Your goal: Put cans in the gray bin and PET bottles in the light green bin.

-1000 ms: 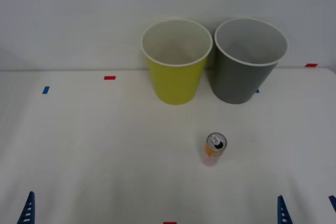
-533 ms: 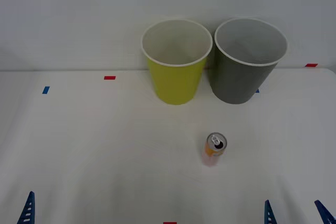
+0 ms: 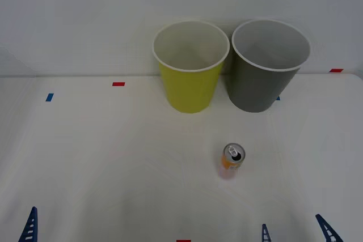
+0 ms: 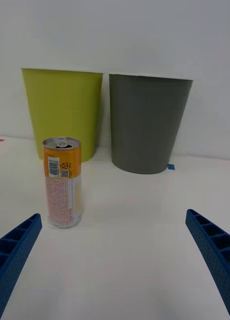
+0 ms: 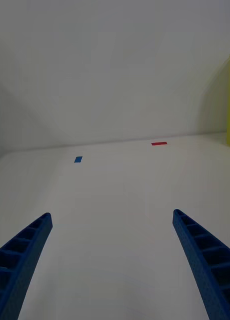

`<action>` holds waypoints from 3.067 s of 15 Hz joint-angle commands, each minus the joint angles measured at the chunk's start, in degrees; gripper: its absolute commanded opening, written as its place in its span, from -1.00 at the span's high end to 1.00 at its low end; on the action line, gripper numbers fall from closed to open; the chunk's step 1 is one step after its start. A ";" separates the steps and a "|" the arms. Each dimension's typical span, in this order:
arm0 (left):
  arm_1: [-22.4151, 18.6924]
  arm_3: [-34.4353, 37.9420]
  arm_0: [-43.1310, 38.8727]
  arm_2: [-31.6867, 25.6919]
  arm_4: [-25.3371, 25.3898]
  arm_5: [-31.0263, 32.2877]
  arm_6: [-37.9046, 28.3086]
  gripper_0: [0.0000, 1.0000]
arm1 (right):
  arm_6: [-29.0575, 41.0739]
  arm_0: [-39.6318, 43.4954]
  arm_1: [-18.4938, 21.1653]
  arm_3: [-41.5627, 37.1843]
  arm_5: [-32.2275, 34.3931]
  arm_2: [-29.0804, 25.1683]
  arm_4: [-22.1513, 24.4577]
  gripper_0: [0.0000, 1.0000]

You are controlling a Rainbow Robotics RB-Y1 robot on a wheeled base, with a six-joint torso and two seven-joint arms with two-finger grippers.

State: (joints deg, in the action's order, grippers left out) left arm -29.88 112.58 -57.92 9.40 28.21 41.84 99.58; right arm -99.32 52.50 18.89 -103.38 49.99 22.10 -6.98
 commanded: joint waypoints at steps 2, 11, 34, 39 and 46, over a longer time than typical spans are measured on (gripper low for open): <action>0.00 0.01 0.00 0.00 0.00 0.00 0.00 -0.64 | -3.77 -7.76 -0.34 5.38 -0.77 4.79 -6.21 -1.00; 0.00 0.01 0.00 0.00 0.00 0.00 0.00 -0.64 | -3.86 -19.45 -1.75 5.73 -11.41 6.99 -5.85 -1.00; 0.00 0.01 0.00 0.00 0.00 0.00 0.00 -0.64 | -5.09 -28.42 -10.01 5.64 -23.62 2.24 -5.33 0.75; 0.00 0.01 0.00 0.00 0.00 0.00 0.00 -0.65 | -5.79 -28.24 -10.71 5.64 -23.27 1.80 -5.33 0.87; 0.00 0.01 0.00 0.00 0.00 0.00 0.00 -0.64 | -6.15 -27.45 -10.98 5.64 -21.86 1.45 -4.54 0.94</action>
State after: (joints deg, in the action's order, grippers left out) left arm -29.88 112.59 -57.92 9.40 28.21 41.84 99.58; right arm -105.50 24.86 7.92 -97.72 27.73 23.56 -11.72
